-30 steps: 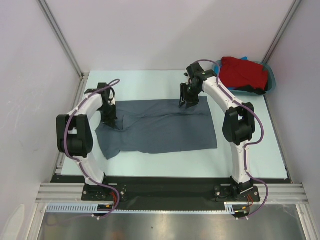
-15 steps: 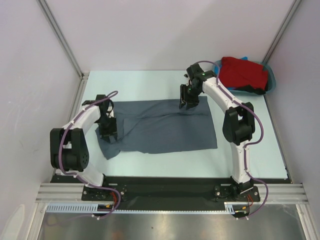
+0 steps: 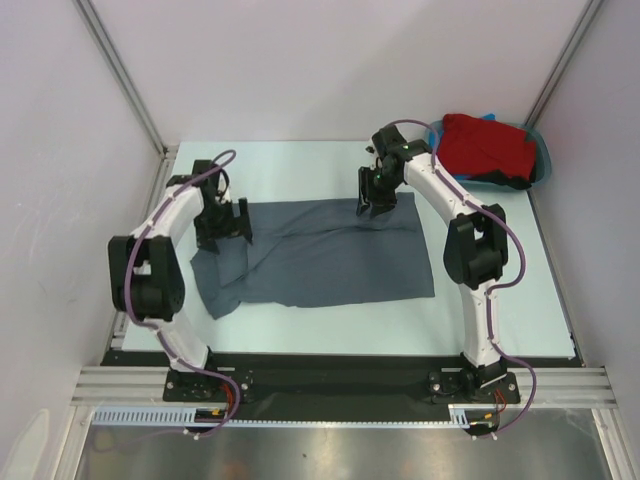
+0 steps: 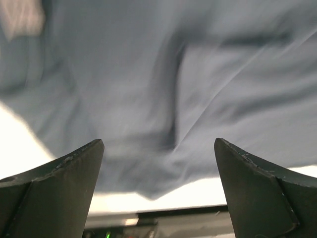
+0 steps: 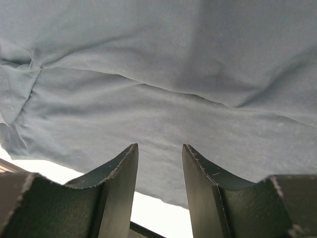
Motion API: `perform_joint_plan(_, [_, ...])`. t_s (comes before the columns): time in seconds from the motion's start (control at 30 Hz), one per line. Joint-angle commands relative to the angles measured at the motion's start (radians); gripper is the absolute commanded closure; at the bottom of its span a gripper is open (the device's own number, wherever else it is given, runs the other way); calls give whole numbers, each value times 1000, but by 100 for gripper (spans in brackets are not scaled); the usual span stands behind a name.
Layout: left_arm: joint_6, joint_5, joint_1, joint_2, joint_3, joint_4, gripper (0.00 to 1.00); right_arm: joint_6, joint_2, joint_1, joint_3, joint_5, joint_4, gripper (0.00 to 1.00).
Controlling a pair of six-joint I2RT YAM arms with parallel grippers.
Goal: Fold and stack the t-shirts
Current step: Fold the tshirt
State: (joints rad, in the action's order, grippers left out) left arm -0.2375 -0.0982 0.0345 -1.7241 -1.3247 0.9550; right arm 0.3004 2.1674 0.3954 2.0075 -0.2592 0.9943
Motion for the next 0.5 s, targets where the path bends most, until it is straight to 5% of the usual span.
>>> perform_joint_plan(0.0, [-26, -121, 11, -109, -129, -70, 0, -18, 5, 5, 51, -11, 13, 53])
perform_joint_plan(0.47, [-17, -216, 64, -264, -182, -119, 3, -24, 2, -1, 59, 5, 32, 53])
